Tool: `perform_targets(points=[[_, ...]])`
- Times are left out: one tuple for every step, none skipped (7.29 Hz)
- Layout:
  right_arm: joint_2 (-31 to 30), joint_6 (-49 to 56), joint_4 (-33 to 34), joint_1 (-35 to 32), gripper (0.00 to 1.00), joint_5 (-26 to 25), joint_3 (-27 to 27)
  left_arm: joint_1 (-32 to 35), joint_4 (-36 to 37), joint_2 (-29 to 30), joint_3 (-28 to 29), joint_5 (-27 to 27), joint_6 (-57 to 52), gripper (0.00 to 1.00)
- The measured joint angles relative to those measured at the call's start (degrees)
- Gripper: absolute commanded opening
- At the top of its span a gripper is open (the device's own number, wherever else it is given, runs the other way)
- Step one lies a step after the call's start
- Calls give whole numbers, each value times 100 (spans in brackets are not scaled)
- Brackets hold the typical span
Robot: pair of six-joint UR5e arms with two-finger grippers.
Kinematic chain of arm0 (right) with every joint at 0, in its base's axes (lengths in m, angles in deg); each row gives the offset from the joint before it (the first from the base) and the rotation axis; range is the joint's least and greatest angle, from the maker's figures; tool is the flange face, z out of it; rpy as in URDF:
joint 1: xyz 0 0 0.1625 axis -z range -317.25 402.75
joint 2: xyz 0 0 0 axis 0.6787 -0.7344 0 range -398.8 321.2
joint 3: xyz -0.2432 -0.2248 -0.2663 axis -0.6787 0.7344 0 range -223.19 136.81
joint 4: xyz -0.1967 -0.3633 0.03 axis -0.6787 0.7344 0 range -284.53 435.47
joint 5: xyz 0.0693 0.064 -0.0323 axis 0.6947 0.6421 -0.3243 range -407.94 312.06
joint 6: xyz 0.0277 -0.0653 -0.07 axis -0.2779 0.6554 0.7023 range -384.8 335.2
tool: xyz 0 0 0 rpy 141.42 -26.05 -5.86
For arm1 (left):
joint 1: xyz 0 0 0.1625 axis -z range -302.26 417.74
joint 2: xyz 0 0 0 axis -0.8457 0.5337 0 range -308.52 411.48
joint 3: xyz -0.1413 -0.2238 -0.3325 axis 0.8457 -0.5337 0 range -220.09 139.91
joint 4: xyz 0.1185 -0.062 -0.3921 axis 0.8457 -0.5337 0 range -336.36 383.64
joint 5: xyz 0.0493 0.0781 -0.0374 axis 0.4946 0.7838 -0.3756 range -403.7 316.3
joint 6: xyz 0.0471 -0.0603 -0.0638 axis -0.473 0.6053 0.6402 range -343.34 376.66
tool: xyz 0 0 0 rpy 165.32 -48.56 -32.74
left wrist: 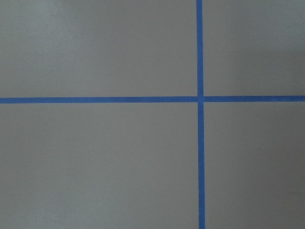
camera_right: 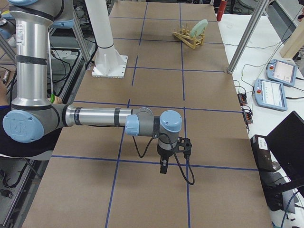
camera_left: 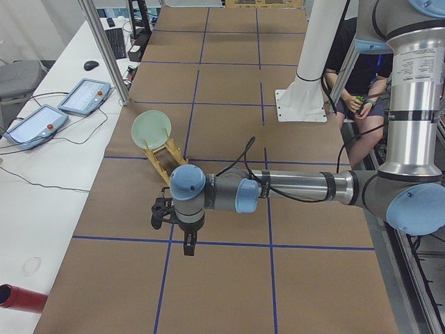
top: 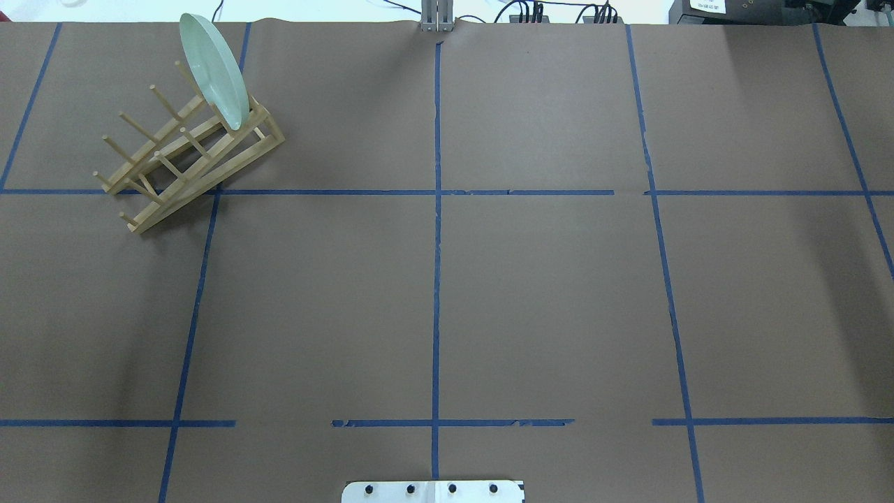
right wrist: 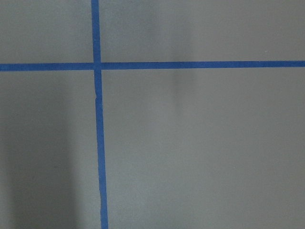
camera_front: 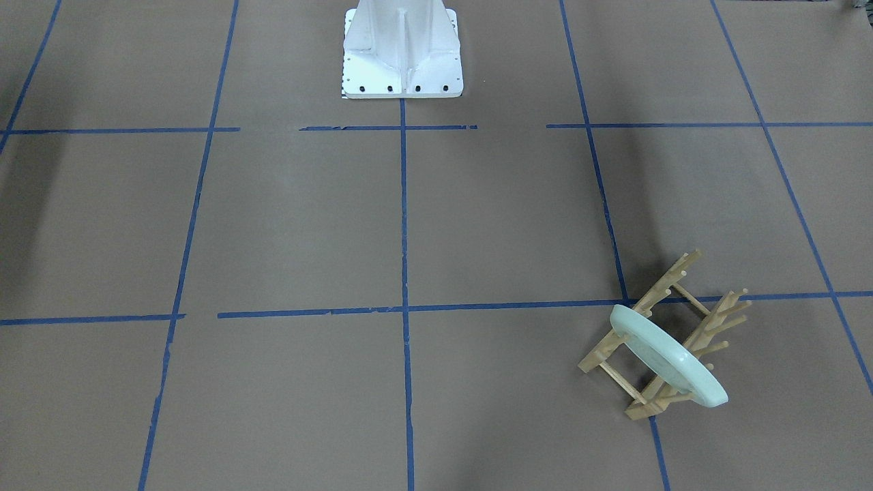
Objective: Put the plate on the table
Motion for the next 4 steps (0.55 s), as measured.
perform_targets(points=[[0,0,0,-1,100,0,0,-4,2,0,-4,1,-2,100],[0,1,0,-1,100,0,1,-9,-3,13,-6,15,-5,100],[0,5,0,-1,100,0,2,-11,-8,57,-15,30,-7,100],[0,5,0,-1,100,0,2,-10,-17,158,-21,41,-3,100]])
